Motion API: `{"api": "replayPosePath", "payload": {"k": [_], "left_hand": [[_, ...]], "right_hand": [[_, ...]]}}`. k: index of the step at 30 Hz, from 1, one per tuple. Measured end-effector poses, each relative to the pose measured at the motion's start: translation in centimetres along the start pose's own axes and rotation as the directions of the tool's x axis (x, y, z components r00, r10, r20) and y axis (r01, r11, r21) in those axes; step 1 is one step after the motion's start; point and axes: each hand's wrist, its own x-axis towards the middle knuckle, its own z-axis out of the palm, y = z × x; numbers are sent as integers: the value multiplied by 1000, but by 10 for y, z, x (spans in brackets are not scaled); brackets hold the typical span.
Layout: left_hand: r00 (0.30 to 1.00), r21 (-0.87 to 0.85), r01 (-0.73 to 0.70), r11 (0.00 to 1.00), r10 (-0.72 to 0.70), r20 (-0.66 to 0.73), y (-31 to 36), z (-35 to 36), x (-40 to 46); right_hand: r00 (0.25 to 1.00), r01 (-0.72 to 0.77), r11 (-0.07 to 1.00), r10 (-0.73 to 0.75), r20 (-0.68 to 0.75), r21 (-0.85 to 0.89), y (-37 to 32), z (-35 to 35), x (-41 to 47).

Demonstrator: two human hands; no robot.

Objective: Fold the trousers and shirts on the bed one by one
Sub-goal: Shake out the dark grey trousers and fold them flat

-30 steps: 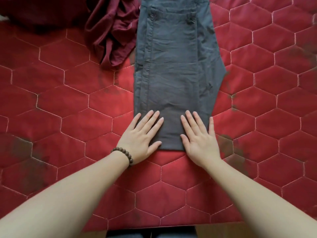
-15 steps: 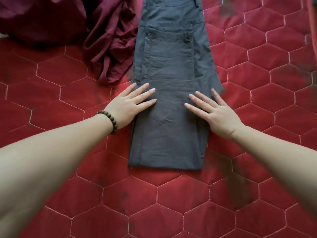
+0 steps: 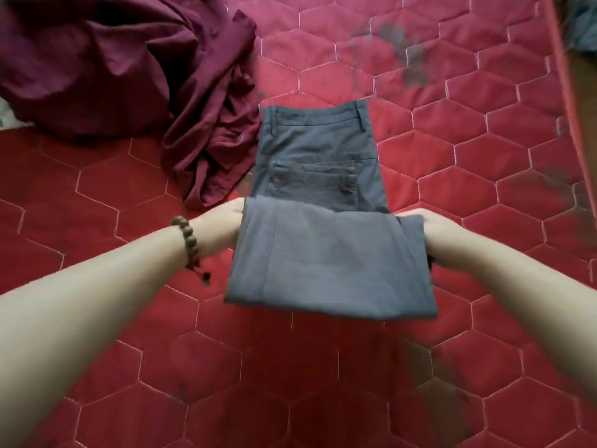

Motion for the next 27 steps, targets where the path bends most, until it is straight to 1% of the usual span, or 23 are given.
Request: {"api": "replayPosePath", "payload": {"k": [1,2,3,4,5,7,10,12,14,16,17,19,21,22,23,24,27], "left_hand": [[993,-91,94,991,-100,-65,-2,-1,13],[977,-158,166,973,-184,-108,-5,1,23],[959,-247,212,946,-250,-134,-9,6,29],[941,-283,238,929,-293,-169,-14,12,32],[927,-283,239,929,-305,-218,-20,18,34],[920,-253,192,948,-263,-289,-30,25,32],[935,-262,121,957,-199,-295,-36,22,32],[945,-281,63,958,-147,-291,-28,19,34],[938,-283,-13,959,-86,-335,-18,16,41],[922,-241,-63,968,-36,-386,-8,17,47],[902,-178,-89,980,3,-433,-5,18,49],[828,-32,-150,988,108,-550,0,19,49],[740,33,-216,976,185,-646,7,17,47],[708,47,-228,973,198,-678,10,14,49],[690,54,-217,975,192,-698,11,11,52],[687,71,-177,982,174,-705,12,8,57],[703,164,2,986,115,-702,11,6,75]], "right_hand": [[996,-46,998,49,-74,40,-4,0,10],[988,-103,988,115,-105,113,-3,3,21],[978,-160,966,183,-97,205,0,8,29],[967,-205,938,238,-92,279,6,12,35],[959,-226,921,268,-95,317,13,17,37],[960,-199,921,252,-123,335,21,18,36],[979,-112,926,166,-121,362,27,13,33],[983,-42,927,106,-153,372,27,12,35],[979,38,924,42,-200,381,21,11,41],[966,120,928,-27,-258,352,12,12,46],[951,157,941,-63,-301,299,7,12,47],[900,254,952,-169,-401,169,-5,14,50],[841,356,926,-259,-475,124,-20,12,54],[821,377,919,-276,-501,112,-27,10,59],[810,369,926,-276,-518,84,-32,8,66],[811,326,944,-257,-526,41,-35,6,75],[826,84,992,-122,-551,-94,-30,6,103]]}}
